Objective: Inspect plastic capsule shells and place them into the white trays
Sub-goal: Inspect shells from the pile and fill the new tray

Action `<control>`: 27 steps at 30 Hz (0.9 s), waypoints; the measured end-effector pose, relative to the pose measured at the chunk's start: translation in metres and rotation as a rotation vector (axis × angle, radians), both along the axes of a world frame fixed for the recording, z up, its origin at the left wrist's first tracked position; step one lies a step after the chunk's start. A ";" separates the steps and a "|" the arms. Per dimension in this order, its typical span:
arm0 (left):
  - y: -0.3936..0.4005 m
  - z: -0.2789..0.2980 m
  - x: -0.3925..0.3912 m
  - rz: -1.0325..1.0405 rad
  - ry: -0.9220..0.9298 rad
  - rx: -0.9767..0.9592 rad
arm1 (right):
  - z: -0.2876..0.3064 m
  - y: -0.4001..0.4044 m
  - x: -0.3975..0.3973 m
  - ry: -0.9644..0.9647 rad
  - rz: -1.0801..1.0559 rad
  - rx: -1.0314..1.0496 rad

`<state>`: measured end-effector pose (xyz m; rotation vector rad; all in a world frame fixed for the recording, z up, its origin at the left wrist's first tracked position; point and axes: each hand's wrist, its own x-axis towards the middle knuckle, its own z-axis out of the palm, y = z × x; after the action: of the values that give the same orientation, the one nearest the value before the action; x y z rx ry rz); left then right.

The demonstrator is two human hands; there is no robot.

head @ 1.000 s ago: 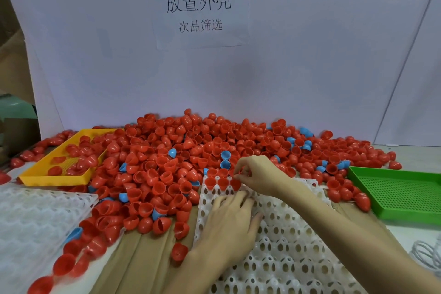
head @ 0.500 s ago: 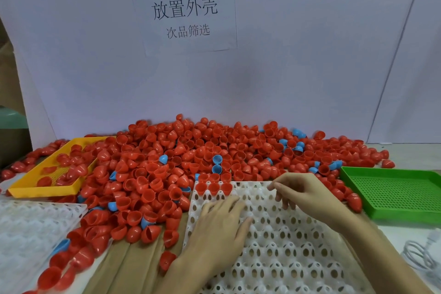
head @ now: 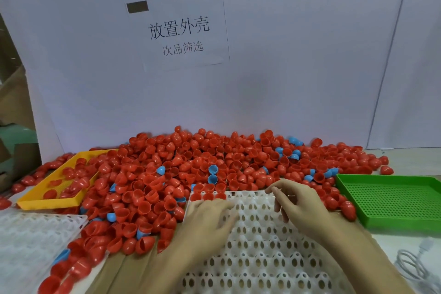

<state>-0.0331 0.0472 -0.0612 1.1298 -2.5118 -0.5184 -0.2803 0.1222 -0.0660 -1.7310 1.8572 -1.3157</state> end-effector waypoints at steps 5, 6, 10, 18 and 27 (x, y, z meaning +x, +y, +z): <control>-0.067 0.035 -0.023 0.140 0.152 -0.121 | -0.001 0.000 0.000 0.002 -0.004 -0.037; -0.086 0.038 -0.027 0.188 0.137 -0.148 | -0.001 0.000 0.000 0.004 -0.005 -0.040; -0.151 0.035 -0.029 0.323 -0.071 -0.185 | -0.001 -0.001 0.000 0.004 -0.013 -0.053; -0.181 0.008 -0.028 0.206 -0.172 -0.202 | 0.003 -0.002 -0.001 0.007 -0.027 -0.068; -0.164 0.015 -0.015 0.179 0.043 -0.373 | 0.002 0.000 0.001 0.024 -0.025 -0.028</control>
<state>-0.0480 -0.1168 -0.0463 1.1629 -2.3112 -0.0223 -0.2790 0.1222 -0.0638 -1.7499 1.8880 -1.3428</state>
